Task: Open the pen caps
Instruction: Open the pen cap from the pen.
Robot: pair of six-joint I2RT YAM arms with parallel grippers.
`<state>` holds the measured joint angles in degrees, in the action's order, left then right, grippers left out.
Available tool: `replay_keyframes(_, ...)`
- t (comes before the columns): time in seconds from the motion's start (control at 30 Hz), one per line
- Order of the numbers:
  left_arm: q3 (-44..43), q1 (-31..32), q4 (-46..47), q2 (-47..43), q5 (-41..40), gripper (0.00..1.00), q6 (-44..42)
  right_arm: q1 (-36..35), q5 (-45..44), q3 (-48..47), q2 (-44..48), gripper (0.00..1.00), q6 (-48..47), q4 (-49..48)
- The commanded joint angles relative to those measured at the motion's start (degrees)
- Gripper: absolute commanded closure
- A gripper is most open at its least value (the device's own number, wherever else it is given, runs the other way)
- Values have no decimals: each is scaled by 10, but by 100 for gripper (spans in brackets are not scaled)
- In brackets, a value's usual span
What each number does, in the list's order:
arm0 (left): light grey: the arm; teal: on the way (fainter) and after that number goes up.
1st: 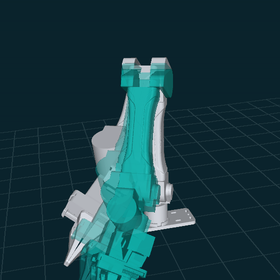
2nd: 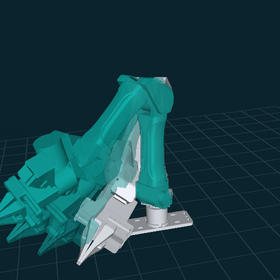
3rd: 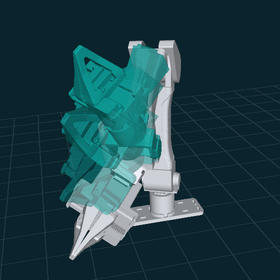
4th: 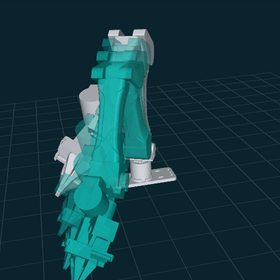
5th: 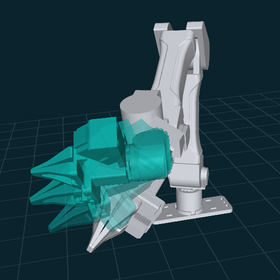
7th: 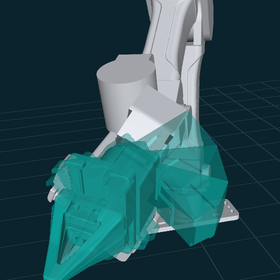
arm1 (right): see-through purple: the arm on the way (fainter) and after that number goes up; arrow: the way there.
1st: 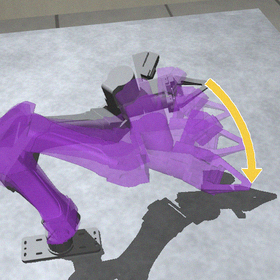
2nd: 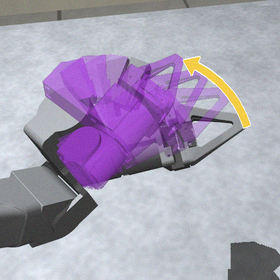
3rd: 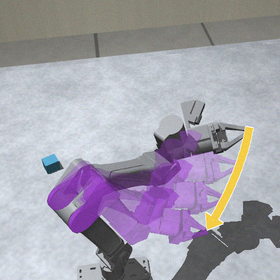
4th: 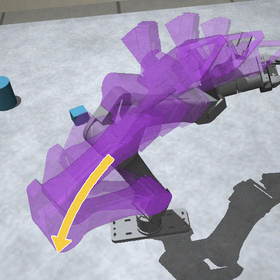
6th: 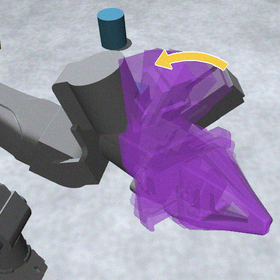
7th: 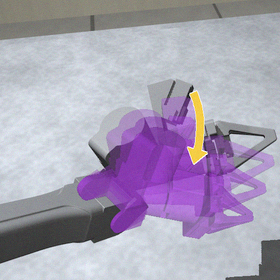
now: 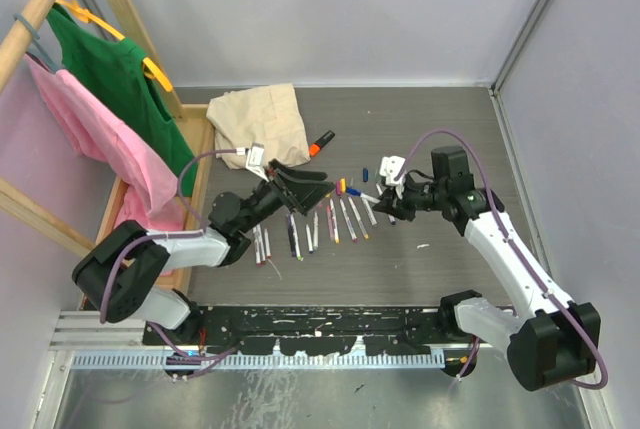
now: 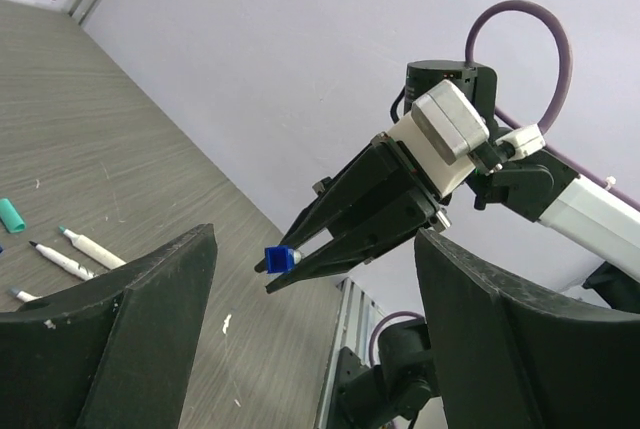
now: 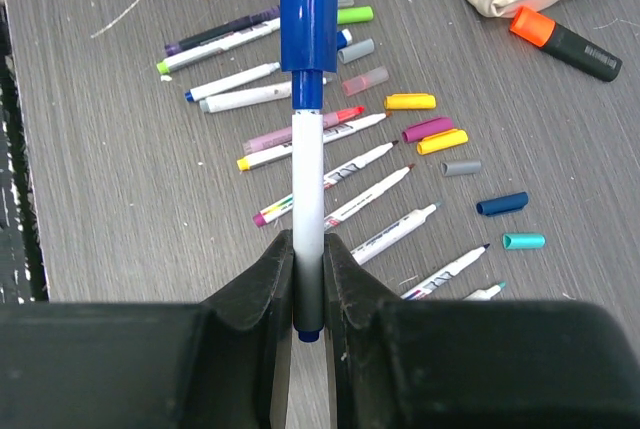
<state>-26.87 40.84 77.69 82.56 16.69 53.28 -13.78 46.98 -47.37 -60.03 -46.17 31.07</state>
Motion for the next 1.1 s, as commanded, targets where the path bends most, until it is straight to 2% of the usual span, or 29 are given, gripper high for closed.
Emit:
replay_keyframes(0.0, -28, 13, 43, 14, -30, 20, -2, 14, 37, -25, -2, 99, 67, -43)
replay_keyframes(0.27, -63, 42, 42, 75, -107, 22, -6, 39, 96, -19, -6, 99, 165, -87)
replay_keyframes(0.53, -125, 74, 42, 128, -116, 30, 5, 40, 90, -13, -24, 99, 209, -110)
replay_keyframes(0.63, -136, 84, 42, 139, -126, 35, 9, 40, 81, -12, -26, 99, 221, -119)
replay_keyframes(0.9, -149, 88, 42, 160, -143, 64, 26, 41, 72, -6, -21, 99, 229, -129)
replay_keyframes(1.0, -146, 87, 42, 155, -164, 64, 21, 40, 69, -5, -20, 99, 226, -129)
replay_keyframes(1.07, -144, 87, 42, 151, -176, 61, 17, 40, 65, -4, -19, 99, 225, -130)
